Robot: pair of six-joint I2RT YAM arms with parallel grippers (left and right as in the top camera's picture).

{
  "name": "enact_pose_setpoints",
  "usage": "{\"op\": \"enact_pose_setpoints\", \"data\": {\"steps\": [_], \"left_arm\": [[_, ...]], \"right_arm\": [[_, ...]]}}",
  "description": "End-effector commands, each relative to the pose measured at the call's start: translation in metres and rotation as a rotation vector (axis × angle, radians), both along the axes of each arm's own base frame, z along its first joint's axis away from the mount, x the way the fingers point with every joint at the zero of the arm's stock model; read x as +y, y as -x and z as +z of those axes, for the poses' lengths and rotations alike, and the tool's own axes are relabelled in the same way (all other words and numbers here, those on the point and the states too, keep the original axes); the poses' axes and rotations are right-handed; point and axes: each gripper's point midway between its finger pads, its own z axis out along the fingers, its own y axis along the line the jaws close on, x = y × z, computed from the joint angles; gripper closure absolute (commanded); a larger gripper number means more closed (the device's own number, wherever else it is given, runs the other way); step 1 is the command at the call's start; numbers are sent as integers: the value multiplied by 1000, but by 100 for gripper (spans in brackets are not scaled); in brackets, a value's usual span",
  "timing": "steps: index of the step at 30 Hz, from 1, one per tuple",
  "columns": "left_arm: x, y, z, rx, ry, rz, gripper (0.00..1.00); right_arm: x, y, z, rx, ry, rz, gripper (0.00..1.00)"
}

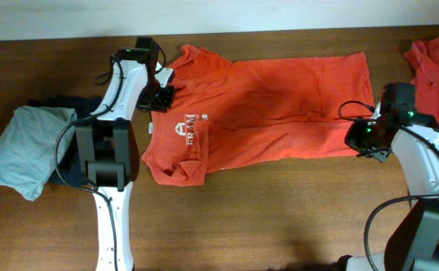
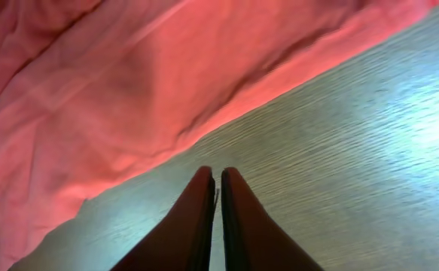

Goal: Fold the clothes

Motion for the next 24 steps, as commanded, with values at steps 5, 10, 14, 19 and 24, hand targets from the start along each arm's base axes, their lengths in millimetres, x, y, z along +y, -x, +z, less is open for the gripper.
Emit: {"op": "enact_pose_setpoints", "data": {"steps": [5,10,14,19,24], "left_arm": [[75,-2,-37,39,-115,96,100],[86,-11,-37,2,-115,111,100],[94,-18,-36,-29,-159,117,100],[94,-21,-36,-41,-161,117,100],[96,-21,-36,-42,-165,119,100]], "right_arm": [[-9,-4,-40,62,-43,-15,90],[-11,-10,-62,82,-51,-13,93],[-13,-15,-65,66,-36,11,93],[-17,-21,-69,51,-21,9,93],[-22,-15,-91,107,-3,0,93]]}}
